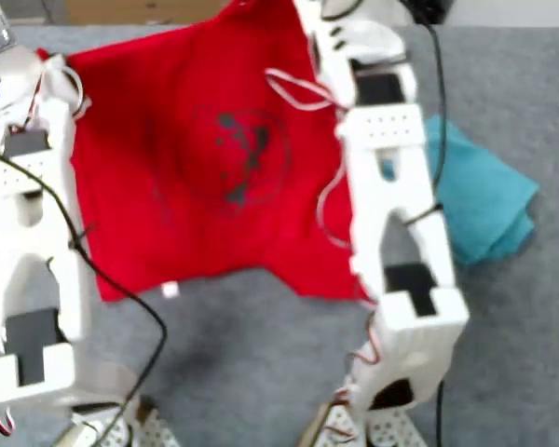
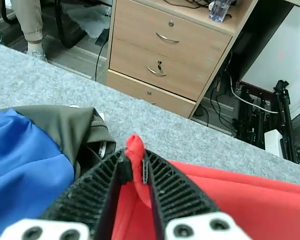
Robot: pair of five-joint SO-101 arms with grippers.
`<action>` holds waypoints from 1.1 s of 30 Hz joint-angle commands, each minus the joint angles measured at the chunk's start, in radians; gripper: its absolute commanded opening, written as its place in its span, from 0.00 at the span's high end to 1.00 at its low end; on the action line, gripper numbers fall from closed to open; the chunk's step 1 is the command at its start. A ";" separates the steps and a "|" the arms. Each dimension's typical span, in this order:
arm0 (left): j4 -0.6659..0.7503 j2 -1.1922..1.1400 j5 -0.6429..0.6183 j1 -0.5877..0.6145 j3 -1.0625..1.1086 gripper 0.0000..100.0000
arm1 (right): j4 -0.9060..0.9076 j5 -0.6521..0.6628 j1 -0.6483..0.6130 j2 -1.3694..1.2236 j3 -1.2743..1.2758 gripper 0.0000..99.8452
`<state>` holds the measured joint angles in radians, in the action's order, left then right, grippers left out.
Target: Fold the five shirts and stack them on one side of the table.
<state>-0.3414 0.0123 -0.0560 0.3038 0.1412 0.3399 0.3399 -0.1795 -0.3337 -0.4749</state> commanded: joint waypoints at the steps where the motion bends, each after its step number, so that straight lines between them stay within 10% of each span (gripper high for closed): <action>1: -0.017 0.010 -0.006 -0.003 -0.049 0.98 | 0.094 -0.020 0.038 -0.005 -0.107 1.00; 19: -0.660 0.099 0.038 -0.051 0.000 0.98 | 0.974 0.195 0.054 -0.007 -0.358 1.00; 33: -0.684 0.259 0.112 -0.055 0.284 0.98 | 1.300 0.287 0.077 0.047 -0.372 1.00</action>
<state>-1.0211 0.2148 0.0453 0.2578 0.4005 1.5873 0.6022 -0.1197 -0.3475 -0.8263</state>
